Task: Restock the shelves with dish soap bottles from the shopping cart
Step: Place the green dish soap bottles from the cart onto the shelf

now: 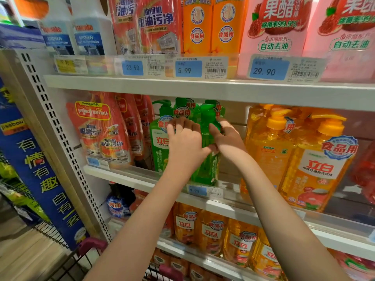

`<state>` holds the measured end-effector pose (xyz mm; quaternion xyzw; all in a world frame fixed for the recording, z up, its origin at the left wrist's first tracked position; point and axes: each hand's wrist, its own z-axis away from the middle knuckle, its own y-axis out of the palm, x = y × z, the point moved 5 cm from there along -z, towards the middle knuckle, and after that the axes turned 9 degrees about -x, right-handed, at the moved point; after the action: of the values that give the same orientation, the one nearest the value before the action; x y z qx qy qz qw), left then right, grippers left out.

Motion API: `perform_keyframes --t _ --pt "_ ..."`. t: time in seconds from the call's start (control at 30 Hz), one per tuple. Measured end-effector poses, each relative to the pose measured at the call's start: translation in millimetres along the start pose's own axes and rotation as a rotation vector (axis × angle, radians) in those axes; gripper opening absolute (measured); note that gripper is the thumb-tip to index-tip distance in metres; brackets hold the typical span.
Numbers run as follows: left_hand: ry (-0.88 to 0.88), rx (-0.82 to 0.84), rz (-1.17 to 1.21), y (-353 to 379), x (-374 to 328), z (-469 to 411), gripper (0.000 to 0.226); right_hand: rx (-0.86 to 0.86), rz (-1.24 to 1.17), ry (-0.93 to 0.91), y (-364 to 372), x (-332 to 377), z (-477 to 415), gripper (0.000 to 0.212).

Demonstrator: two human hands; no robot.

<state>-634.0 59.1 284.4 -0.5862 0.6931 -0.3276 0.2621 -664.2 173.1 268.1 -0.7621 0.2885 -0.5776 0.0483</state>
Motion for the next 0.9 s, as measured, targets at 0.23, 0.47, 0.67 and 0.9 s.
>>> perform_keyframes --t 0.23,0.47,0.67,0.9 --pt "0.007 0.003 0.188 10.9 16.7 -15.3 0.065 -0.011 0.052 -0.088 -9.7 -2.2 5.5 0.034" --pt "0.003 -0.13 0.18 9.3 43.6 -10.0 0.048 0.042 0.257 -0.131 -14.4 9.5 -8.8 0.067" --pt "-0.553 0.111 0.551 31.6 96.8 -3.0 0.093 0.207 0.12 -0.001 -2.5 -9.6 -19.1 0.105" --pt "-0.46 0.136 0.581 41.3 96.1 -21.1 0.102 0.055 0.22 0.008 11.0 -11.4 -8.4 0.121"
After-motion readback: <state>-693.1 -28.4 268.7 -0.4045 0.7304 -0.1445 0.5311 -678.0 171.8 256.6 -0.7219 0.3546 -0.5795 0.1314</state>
